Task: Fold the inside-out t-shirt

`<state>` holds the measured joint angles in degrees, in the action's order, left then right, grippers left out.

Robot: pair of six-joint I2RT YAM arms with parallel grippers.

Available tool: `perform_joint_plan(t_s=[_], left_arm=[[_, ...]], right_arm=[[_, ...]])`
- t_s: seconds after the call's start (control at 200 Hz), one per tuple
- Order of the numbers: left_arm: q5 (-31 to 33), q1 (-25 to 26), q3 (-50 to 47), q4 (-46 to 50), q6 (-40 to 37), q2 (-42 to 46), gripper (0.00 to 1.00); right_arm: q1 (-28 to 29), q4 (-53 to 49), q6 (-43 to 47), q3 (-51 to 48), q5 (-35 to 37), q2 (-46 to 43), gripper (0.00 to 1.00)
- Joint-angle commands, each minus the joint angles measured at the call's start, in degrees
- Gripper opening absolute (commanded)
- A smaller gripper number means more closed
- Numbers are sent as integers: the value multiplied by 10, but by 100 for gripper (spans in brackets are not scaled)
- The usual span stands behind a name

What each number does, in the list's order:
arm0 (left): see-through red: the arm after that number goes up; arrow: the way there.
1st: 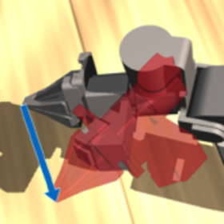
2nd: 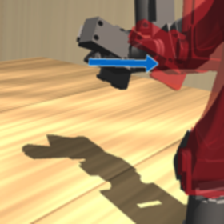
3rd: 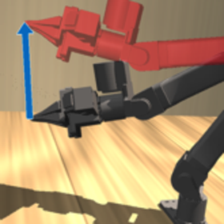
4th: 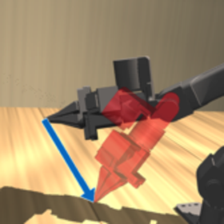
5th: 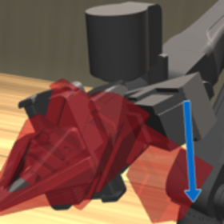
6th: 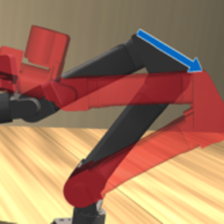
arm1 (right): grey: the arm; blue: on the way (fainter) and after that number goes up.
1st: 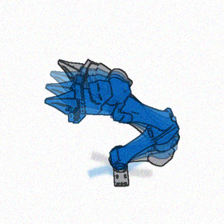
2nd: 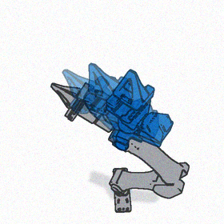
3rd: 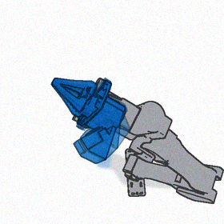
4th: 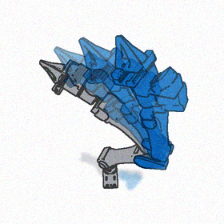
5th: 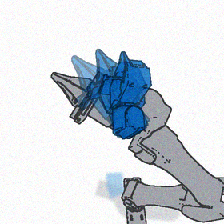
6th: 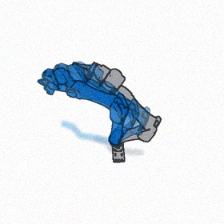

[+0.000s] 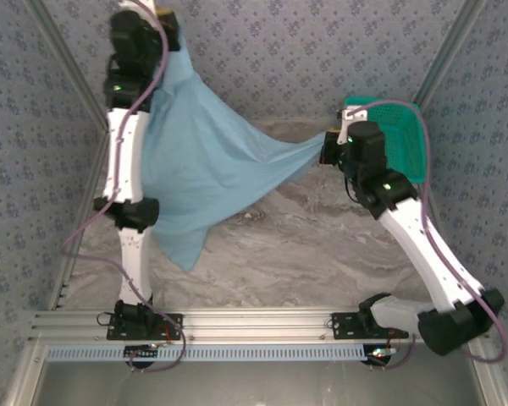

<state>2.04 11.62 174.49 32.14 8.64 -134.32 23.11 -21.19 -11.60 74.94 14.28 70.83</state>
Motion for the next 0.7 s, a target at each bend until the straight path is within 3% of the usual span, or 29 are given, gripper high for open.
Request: perform_joint_plan(t_s=[0.0, 0.11, 0.225, 0.335, 0.485, 0.56, 0.65, 0.695], left_arm=[[-32, -4, 33, 87, 31, -59, 41], [-31, -4, -14, 139, 29, -45, 56], [-36, 0, -32, 224, 36, -28, 62], [-34, 27, -36, 326, 26, -22, 63], [8, 108, -95, 413, -23, -18, 61], [32, 137, -224, 367, -36, 31, 60], [4, 137, -523, 160, -22, 177, 61], [-19, 124, -597, 111, -13, 218, 61]], right_arm=[[-29, -45, 2, 26, 46, 62, 4], [-49, -118, 16, 63, 7, 129, 22], [-49, -158, 16, 53, -17, 160, 41], [-50, -142, 3, 6, -37, 163, 48], [-19, -89, -24, -61, -134, 188, 54], [0, -70, -25, -102, -142, 205, 57], [4, -52, -24, -118, -173, 214, 58], [3, -48, -23, -118, -180, 216, 59]])
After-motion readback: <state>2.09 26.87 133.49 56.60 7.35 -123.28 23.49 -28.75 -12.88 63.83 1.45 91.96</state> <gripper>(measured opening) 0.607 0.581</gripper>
